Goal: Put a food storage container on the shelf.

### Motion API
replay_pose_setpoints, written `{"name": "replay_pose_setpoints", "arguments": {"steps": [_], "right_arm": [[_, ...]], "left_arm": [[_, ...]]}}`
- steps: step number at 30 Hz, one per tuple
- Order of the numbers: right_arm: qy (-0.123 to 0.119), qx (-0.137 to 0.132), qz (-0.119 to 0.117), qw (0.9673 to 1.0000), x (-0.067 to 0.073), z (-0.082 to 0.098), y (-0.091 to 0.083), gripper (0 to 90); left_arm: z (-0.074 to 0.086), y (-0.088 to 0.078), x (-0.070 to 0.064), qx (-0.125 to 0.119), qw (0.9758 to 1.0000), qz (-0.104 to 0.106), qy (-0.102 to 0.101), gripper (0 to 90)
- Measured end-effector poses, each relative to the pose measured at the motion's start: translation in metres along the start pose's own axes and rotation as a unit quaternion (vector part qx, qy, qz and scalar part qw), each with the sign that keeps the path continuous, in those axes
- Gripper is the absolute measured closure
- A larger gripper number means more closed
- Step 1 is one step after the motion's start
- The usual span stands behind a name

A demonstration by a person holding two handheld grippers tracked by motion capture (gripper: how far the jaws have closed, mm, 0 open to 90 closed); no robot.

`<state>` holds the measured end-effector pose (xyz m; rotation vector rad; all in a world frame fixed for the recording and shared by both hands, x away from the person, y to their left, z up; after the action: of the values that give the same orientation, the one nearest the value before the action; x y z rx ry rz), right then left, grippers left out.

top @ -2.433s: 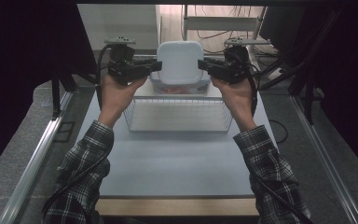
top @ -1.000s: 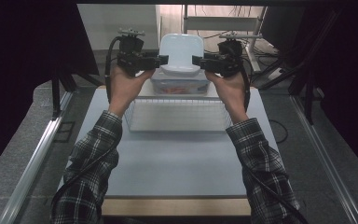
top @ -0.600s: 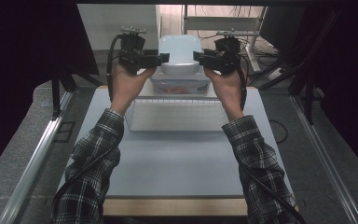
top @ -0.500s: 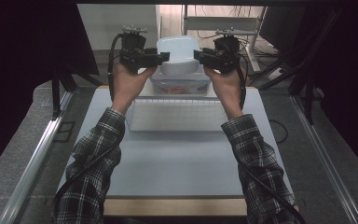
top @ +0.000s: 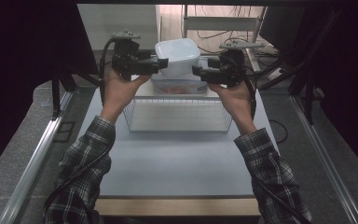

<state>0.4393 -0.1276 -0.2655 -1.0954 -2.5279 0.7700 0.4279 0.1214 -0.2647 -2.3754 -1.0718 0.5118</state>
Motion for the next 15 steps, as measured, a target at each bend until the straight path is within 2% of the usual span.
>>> {"name": "replay_pose_setpoints", "arguments": {"steps": [6,11,15], "right_arm": [[-0.015,0.001,-0.014,0.9998,0.000,0.032,-0.001,18.1],[-0.015,0.008,-0.027,0.9995,0.000,0.056,0.001,14.3],[-0.021,0.011,-0.034,0.9991,0.004,0.070,0.002,12.8]], "left_arm": [[0.029,0.000,-0.009,0.000,0.9997,0.014,0.018,13.6],[0.053,0.006,-0.015,0.005,0.9993,0.027,0.025,9.6],[0.072,0.011,-0.020,0.015,0.9989,0.028,0.033,7.3]]}}
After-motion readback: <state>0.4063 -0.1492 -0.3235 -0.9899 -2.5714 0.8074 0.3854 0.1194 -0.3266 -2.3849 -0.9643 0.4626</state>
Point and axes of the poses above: each handheld gripper's, and its own axes: y roughly forward along the jaws, z roughly out of its underside, x roughly to its left, the point moved 3 cm from there along y, roughly forward along the jaws, and after that the axes turned 13 degrees about x, right-handed, at the moved point
